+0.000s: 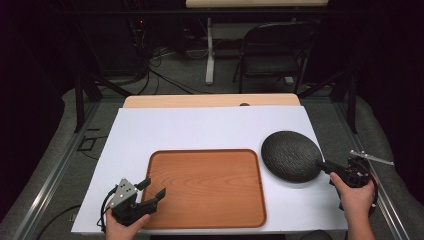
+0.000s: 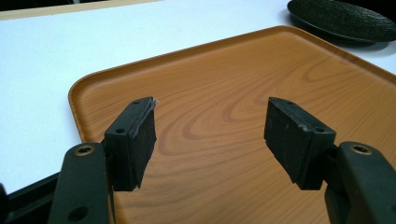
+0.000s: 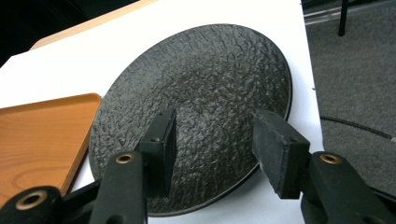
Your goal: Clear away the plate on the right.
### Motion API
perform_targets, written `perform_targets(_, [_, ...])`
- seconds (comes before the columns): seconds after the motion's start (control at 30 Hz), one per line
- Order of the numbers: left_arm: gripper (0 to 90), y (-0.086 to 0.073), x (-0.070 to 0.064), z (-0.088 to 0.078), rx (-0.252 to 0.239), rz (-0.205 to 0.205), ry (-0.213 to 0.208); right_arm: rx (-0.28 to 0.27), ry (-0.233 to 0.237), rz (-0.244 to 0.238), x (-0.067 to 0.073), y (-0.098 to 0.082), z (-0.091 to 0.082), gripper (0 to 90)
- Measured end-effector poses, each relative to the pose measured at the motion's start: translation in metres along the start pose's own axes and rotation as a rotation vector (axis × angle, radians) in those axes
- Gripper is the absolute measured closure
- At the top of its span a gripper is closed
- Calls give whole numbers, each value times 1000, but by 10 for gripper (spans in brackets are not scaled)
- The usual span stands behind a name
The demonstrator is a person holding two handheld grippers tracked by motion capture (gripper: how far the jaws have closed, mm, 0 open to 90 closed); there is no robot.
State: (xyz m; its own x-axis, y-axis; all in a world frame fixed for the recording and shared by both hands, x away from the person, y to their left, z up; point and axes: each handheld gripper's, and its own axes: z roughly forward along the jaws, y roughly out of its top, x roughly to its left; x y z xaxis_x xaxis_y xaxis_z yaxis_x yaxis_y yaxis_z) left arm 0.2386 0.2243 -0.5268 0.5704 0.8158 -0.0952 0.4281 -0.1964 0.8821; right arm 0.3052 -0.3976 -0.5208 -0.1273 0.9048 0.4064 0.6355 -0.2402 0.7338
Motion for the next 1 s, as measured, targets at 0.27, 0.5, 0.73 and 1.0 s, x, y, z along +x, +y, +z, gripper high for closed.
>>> perform_targets(0.27, [341, -1, 1, -2, 0, -8, 5, 37, -4, 55, -12, 4, 8, 518])
perform_targets(0.5, [341, -1, 2, -2, 1, -9, 3, 73, -22, 123, -24, 3, 16, 516])
perform_targets(0.73, [342, -1, 2, -1, 6, -10, 2, 89, -8, 139, -33, -3, 22, 523])
perform_targets(1.0, [345, -1, 2, -2, 7, -14, -4, 104, 5, 159, -33, -6, 25, 551])
